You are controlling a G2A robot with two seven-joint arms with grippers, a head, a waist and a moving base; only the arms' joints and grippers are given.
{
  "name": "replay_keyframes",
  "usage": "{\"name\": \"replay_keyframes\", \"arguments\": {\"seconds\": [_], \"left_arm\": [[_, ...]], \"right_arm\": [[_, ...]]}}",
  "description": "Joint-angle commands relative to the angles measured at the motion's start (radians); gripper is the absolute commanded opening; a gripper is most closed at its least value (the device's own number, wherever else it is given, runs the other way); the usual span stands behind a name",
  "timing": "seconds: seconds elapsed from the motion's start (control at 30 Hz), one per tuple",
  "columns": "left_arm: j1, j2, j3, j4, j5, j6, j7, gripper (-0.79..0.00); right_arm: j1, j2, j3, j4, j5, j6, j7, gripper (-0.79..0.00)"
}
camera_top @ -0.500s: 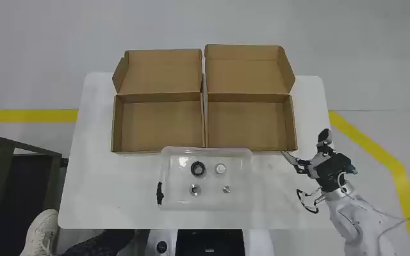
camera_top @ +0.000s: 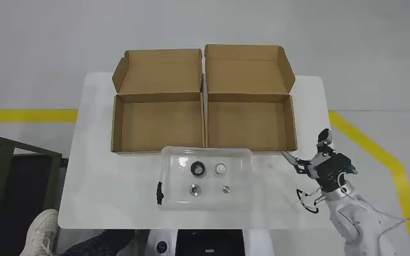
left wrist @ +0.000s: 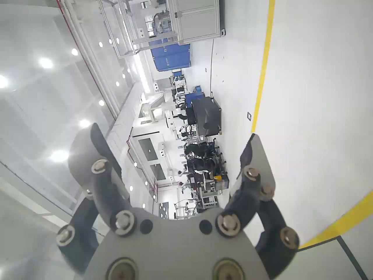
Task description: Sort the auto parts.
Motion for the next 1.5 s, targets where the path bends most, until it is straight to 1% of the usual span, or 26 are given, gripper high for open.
{"name": "replay_keyframes", "arguments": {"seconds": [0.0,0.2,0.43,0.73,0.87,1.0,1.2,1.3,1.47], "left_arm": [[0.000,0.000,0.000,0.000,0.000,0.000,0.000,0.000],[0.000,0.000,0.000,0.000,0.000,0.000,0.000,0.000],[0.000,0.000,0.000,0.000,0.000,0.000,0.000,0.000],[0.000,0.000,0.000,0.000,0.000,0.000,0.000,0.000],[0.000,0.000,0.000,0.000,0.000,0.000,0.000,0.000],[0.000,0.000,0.000,0.000,0.000,0.000,0.000,0.000],[0.000,0.000,0.000,0.000,0.000,0.000,0.000,0.000],[0.000,0.000,0.000,0.000,0.000,0.000,0.000,0.000],[0.000,0.000,0.000,0.000,0.000,0.000,0.000,0.000]], "right_arm": [[0.005,0.000,-0.004,-0.003,-0.004,0.002,0.013,0.000],[0.051,0.003,-0.054,-0.008,-0.037,-0.027,0.088,0.000],[0.111,0.007,-0.116,-0.024,-0.059,-0.092,0.130,0.000],[0.181,0.018,-0.206,-0.073,-0.086,-0.278,0.224,0.000],[0.209,0.021,-0.253,-0.068,-0.073,-0.342,0.269,0.000],[0.241,0.021,-0.312,-0.037,-0.024,-0.400,0.313,0.000],[0.288,0.021,-0.397,-0.018,-0.025,-0.429,0.400,0.000],[0.307,0.022,-0.432,-0.023,-0.077,-0.431,0.436,0.000],[0.317,0.025,-0.484,-0.018,-0.161,-0.428,0.448,0.000]]}}
